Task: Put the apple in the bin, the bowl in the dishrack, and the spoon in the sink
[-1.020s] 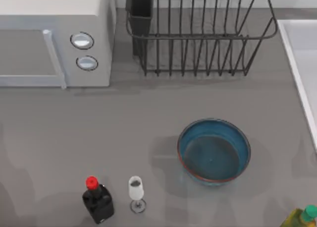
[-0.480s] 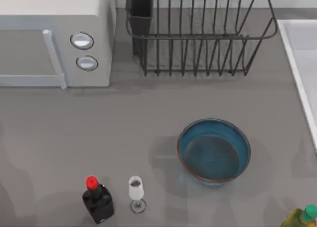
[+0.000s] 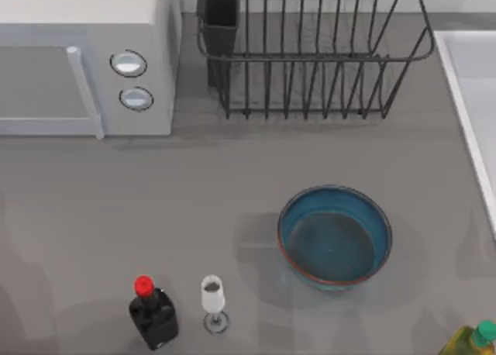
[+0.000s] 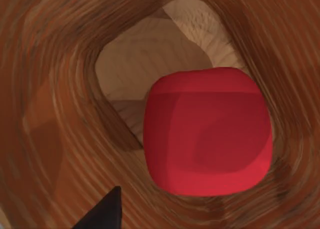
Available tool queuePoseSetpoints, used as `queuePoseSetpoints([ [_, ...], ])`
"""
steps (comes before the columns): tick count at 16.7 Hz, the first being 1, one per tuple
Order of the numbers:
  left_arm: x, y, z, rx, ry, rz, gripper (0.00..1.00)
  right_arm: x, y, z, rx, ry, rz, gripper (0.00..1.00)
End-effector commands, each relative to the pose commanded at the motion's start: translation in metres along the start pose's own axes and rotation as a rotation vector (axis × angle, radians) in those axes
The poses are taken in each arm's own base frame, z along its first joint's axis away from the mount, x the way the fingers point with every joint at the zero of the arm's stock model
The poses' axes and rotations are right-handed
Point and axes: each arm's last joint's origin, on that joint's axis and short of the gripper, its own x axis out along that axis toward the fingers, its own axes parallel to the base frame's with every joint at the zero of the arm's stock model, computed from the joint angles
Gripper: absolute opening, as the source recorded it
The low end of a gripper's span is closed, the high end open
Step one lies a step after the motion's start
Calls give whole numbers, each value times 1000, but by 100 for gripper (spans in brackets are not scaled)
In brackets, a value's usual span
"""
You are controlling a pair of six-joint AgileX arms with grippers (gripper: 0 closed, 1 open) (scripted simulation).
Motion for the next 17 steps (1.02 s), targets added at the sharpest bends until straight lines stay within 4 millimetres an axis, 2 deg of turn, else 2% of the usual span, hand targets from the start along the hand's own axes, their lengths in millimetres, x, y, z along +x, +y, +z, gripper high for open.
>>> queuePoseSetpoints([
  [4, 1, 1, 2, -27, 8, -3, 100, 0, 0, 0, 0, 0, 0, 100],
  [8, 8, 3, 11, -215, 57, -19, 100, 0, 0, 0, 0, 0, 0, 100],
  [12, 17, 9, 27, -568, 172, -26, 100, 0, 0, 0, 0, 0, 0, 100],
  [17, 32, 26, 51, -1183, 391, 68, 100, 0, 0, 0, 0, 0, 0, 100],
])
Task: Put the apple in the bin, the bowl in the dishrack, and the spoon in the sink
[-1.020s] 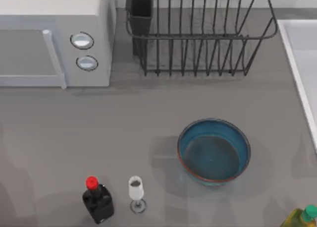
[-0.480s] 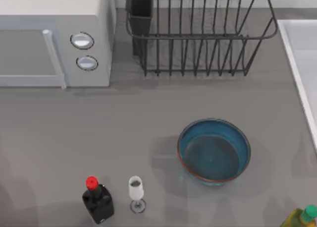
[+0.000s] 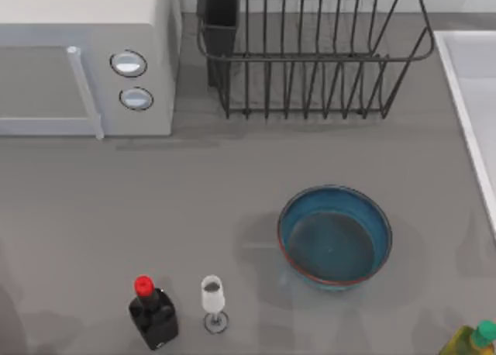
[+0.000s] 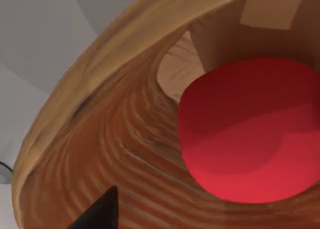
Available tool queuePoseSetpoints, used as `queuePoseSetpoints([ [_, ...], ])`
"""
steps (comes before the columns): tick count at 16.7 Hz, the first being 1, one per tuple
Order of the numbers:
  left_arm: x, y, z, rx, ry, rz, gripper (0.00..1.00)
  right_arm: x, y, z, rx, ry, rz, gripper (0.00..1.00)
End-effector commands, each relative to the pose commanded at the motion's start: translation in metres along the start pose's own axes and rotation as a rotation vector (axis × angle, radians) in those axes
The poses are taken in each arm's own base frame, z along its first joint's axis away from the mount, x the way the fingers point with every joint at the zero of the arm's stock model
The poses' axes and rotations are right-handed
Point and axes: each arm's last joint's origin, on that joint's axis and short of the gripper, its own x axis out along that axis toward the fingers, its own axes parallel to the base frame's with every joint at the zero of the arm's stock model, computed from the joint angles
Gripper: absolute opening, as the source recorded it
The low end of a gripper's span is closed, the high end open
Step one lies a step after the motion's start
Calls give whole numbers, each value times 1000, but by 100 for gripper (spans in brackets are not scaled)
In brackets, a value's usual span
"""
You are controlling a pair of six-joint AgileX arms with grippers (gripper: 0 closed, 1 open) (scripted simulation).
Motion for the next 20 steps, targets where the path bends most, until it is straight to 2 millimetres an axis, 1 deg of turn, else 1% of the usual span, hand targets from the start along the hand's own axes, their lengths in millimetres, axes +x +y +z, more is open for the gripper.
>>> queuePoseSetpoints([
  [3, 5, -10, 20, -432, 60, 120, 100, 0, 0, 0, 0, 0, 0, 100],
  [6, 10, -16, 38, -863, 47, 282, 100, 0, 0, 0, 0, 0, 0, 100],
  [9, 11, -18, 52, -1253, -55, 478, 100, 0, 0, 0, 0, 0, 0, 100],
  [11, 9, -16, 58, -1472, -178, 617, 100, 0, 0, 0, 0, 0, 0, 100],
  [13, 4, -14, 63, -1643, -338, 749, 100, 0, 0, 0, 0, 0, 0, 100],
  [15, -3, -11, 67, -1766, -520, 861, 100, 0, 0, 0, 0, 0, 0, 100],
  [17, -11, -9, 69, -1843, -699, 946, 100, 0, 0, 0, 0, 0, 0, 100],
  [20, -23, -7, 72, -1895, -920, 1024, 100, 0, 0, 0, 0, 0, 0, 100],
])
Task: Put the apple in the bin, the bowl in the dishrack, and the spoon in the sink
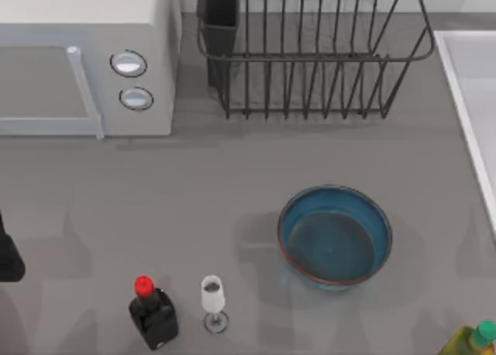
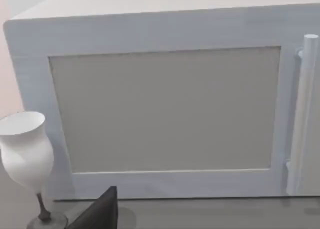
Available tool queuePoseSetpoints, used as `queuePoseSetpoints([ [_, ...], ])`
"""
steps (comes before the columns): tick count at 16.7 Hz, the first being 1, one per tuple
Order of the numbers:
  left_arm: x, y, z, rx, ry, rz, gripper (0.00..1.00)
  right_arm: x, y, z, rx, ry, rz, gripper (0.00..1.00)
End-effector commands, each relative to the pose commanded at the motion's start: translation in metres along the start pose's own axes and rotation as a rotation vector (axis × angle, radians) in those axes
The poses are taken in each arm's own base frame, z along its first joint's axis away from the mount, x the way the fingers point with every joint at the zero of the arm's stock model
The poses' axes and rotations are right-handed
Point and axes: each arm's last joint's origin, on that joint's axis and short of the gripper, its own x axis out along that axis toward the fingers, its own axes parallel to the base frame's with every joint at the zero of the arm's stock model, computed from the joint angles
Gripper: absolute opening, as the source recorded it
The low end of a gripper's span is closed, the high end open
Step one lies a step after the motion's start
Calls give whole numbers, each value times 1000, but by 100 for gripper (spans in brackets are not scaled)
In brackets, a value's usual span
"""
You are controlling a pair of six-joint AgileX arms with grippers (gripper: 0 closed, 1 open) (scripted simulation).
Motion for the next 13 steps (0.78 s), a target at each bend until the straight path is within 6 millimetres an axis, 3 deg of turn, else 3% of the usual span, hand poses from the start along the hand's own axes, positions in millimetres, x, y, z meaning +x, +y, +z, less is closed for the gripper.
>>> queuePoseSetpoints([
  [9, -2, -2, 5, -60, -56, -26, 100, 0, 0, 0, 0, 0, 0, 100],
  [13, -2, -2, 5, -60, -56, -26, 100, 1, 4, 19, 35, 89, 29, 100],
])
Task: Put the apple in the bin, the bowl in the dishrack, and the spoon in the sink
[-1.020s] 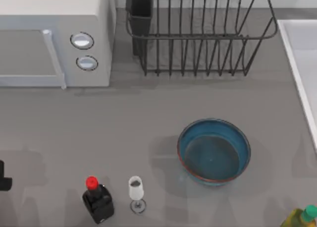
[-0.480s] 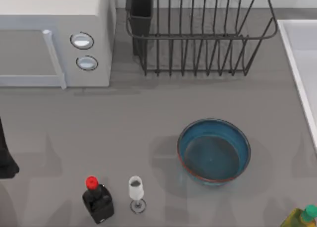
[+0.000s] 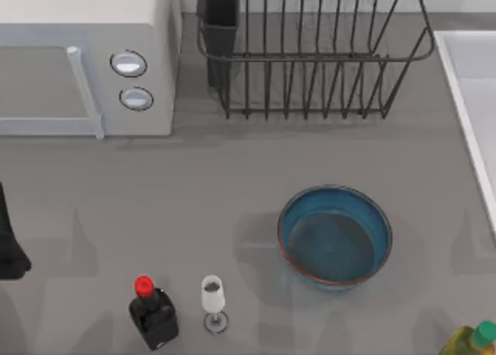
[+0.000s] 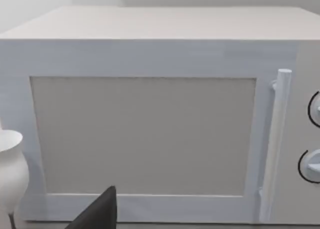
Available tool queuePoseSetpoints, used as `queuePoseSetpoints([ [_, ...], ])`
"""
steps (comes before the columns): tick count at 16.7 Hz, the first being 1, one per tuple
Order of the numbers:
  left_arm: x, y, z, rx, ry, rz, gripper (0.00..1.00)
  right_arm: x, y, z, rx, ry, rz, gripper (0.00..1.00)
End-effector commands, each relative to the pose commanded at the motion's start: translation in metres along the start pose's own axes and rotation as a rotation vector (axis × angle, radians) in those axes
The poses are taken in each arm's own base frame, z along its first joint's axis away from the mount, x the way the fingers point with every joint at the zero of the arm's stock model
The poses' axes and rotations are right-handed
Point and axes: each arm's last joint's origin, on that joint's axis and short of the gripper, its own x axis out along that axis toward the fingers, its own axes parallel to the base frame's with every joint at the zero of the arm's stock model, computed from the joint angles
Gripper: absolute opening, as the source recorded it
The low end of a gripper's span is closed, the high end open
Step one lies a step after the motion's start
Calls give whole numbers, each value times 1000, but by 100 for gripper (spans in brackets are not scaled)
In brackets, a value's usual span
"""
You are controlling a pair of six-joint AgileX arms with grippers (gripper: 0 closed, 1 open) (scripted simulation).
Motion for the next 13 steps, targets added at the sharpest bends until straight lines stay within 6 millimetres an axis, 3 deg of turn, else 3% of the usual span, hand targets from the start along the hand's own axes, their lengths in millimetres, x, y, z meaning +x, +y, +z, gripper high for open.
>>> queuePoseSetpoints([
  [3, 0, 0, 0, 0, 0, 0, 100, 5, 8, 30, 49, 161, 46, 100],
  [6, 0, 0, 0, 0, 0, 0, 100, 26, 22, 62, 95, 407, 90, 100],
  [10, 0, 0, 0, 0, 0, 0, 100, 78, 54, 87, 121, 806, 103, 100],
  [13, 0, 0, 0, 0, 0, 0, 100, 122, 86, 86, 105, 1087, 70, 100],
])
